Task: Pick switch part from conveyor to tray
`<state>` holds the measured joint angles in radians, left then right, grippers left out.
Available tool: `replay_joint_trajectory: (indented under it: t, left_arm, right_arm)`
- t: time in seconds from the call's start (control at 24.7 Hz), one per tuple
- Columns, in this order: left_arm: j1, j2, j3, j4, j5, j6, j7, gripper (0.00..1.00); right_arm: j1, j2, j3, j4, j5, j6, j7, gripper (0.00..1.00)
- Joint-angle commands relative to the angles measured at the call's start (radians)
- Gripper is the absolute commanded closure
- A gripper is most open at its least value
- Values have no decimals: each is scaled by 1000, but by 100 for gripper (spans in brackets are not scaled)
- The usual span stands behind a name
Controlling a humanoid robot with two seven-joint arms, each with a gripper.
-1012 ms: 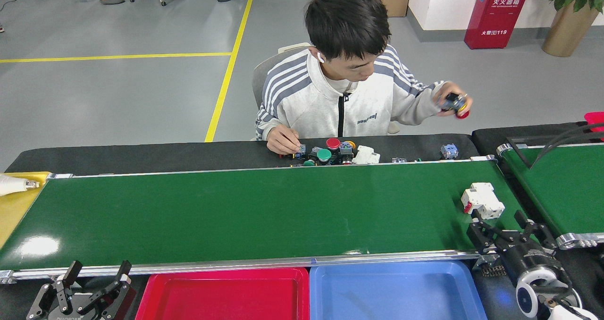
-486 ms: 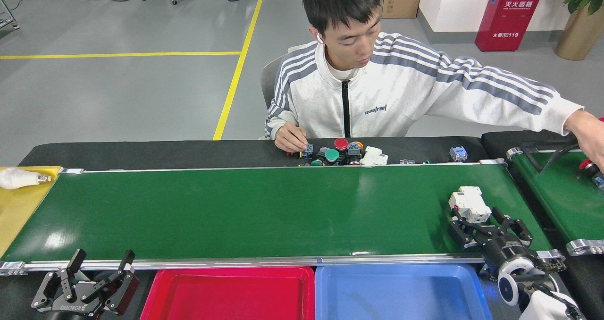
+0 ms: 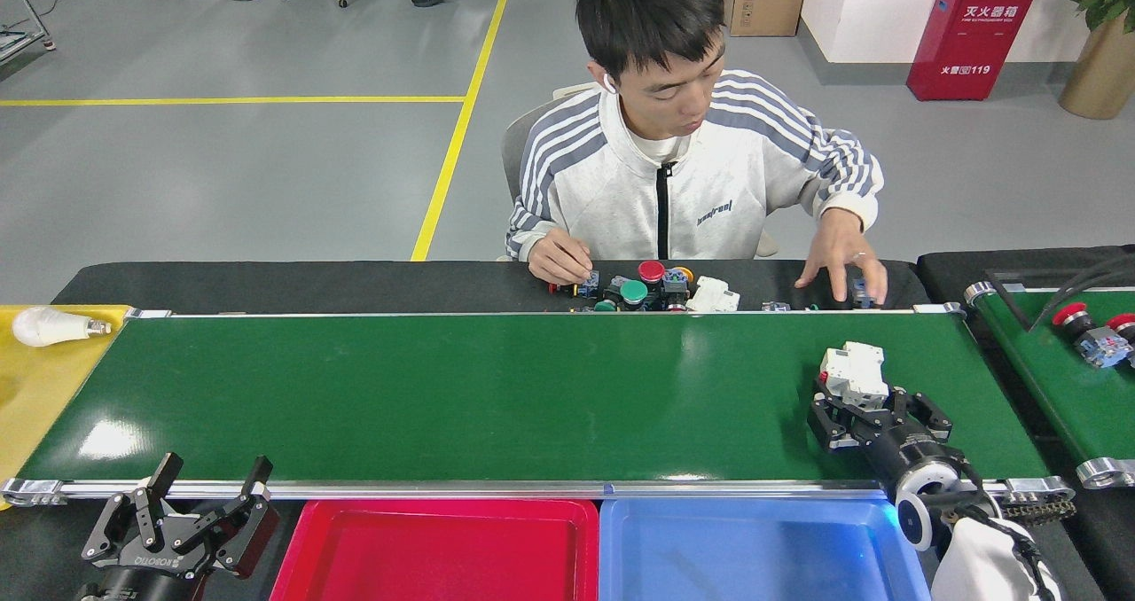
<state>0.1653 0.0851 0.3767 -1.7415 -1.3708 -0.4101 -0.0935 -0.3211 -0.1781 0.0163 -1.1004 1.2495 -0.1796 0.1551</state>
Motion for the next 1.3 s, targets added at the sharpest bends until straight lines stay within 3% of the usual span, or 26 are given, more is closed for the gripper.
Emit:
replay_joint_trajectory:
  t: [0.0,0.12,0.36,0.45,0.53,0.57,0.61,0.65,0.81,0.89,1.05,1.25]
  left_arm:
    - [-6,12,10,-7,-1,5,3,0]
    - [0,12,18,-4,1,5,3,0]
    - [6,13,34,-4,2,5,5,0]
    - [8,13,39,-6,2,5,5,0]
    - [8,13,48,-6,4,4,6,0]
    - [10,13,54,-4,4,2,6,0]
    - [11,13,56,-4,4,2,6,0]
    - [13,13,57,-6,4,2,6,0]
    - [22,13,56,-6,1,2,6,0]
    - [23,13,56,-6,1,2,6,0]
    - [23,15,53,-6,1,2,6,0]
    - [25,16,48,-3,1,0,6,0]
  right_arm:
    - [-12,-3,-2,-49,-8,-21,-25,96]
    - [60,0,-1,-180,-10,-78,-57,97]
    - [442,-4,-27,-582,-44,-239,-81,97]
    - [568,-1,-53,-662,-45,-336,-127,97]
    - [640,-1,-78,-670,-45,-432,-187,96]
    - [668,0,-95,-668,-45,-465,-195,78]
    - [688,3,-111,-668,-45,-474,-193,34]
    - [702,8,-127,-668,-45,-475,-195,0]
    - [708,75,-191,-665,-50,-443,-183,0]
    - [686,140,-205,-668,-48,-311,-160,0]
    - [573,147,-203,-665,-8,-37,-109,1]
    - [563,146,-190,-665,33,14,-109,2]
